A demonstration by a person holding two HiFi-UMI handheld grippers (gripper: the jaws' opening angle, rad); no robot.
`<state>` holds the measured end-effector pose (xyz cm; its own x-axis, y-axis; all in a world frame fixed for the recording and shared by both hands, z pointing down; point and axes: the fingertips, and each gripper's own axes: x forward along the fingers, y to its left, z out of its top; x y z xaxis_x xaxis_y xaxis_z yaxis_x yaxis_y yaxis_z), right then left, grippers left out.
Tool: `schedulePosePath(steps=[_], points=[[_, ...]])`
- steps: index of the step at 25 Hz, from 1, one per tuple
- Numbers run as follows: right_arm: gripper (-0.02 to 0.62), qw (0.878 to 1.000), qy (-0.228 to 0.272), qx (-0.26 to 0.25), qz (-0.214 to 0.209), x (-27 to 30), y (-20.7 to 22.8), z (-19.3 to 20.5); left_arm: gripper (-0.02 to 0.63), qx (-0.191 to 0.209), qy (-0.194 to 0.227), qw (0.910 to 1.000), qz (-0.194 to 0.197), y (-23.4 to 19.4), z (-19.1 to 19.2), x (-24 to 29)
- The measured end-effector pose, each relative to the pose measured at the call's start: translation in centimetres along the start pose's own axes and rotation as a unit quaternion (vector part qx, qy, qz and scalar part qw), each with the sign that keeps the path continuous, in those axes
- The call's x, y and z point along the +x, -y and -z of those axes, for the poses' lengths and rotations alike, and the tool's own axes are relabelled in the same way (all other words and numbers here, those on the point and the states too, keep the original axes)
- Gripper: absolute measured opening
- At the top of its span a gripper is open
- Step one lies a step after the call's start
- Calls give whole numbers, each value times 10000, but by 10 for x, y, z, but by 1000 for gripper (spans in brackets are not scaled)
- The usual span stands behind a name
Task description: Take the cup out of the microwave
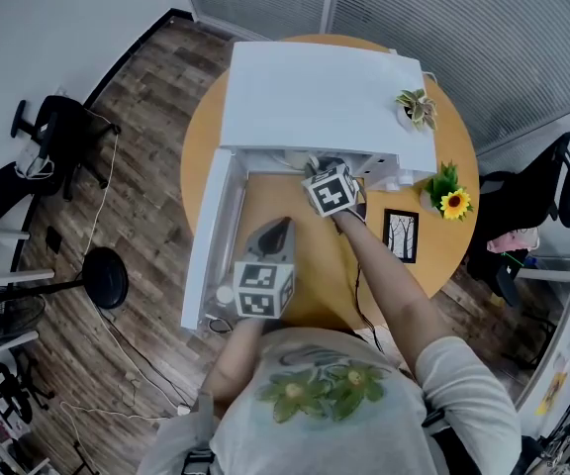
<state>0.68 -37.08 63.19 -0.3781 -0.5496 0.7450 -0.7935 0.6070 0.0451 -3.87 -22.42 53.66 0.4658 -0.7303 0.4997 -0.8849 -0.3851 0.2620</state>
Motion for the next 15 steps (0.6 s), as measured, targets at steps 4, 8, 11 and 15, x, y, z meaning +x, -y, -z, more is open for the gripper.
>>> schedulePosePath(steps=[4, 8, 11, 15], points=[[63, 9999, -2, 118, -35, -2, -3, 3, 5, -11, 4, 10000, -16, -1, 1, -3], [67, 9995, -101, 309, -53, -3, -6, 7, 3, -32, 24, 10000, -24, -1, 0, -6], [86, 9994, -126, 330, 5, -3, -4, 6, 5, -37, 54, 10000, -17, -1, -1, -8], [87, 9992, -85, 380, 30, -7, -5, 0, 4, -40, 41, 10000, 5, -1, 1, -9]])
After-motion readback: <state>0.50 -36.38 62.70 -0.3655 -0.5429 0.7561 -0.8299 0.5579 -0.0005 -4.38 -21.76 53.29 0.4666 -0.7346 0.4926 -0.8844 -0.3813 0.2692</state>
